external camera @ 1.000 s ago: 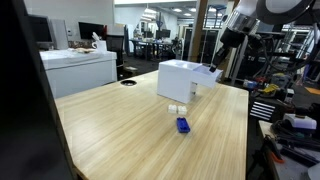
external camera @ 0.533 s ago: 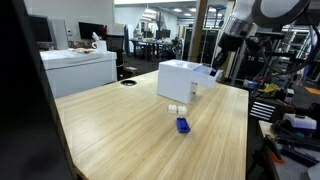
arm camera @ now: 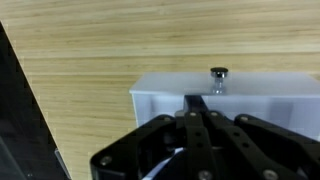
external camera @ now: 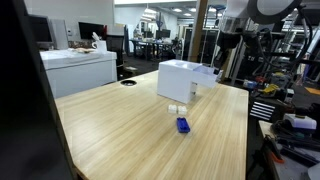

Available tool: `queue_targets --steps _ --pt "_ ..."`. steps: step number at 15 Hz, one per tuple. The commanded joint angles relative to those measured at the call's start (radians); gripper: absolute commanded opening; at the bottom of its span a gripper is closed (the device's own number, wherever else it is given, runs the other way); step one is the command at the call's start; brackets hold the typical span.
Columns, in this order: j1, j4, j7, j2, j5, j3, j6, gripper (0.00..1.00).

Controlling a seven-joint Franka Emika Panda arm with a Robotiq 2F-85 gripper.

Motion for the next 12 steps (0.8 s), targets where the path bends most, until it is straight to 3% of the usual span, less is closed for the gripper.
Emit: queue_targets --steps 1,7,12 --pt "-0.006 0.04 0.071 0.022 -0.041 0.024 -0.104 0.01" --pt "0.012 0.057 0.079 0.017 -0.036 0.022 -0.172 0.01" --pt "0.041 0.017 0.054 -0.035 0.028 -0.006 0.036 0.01"
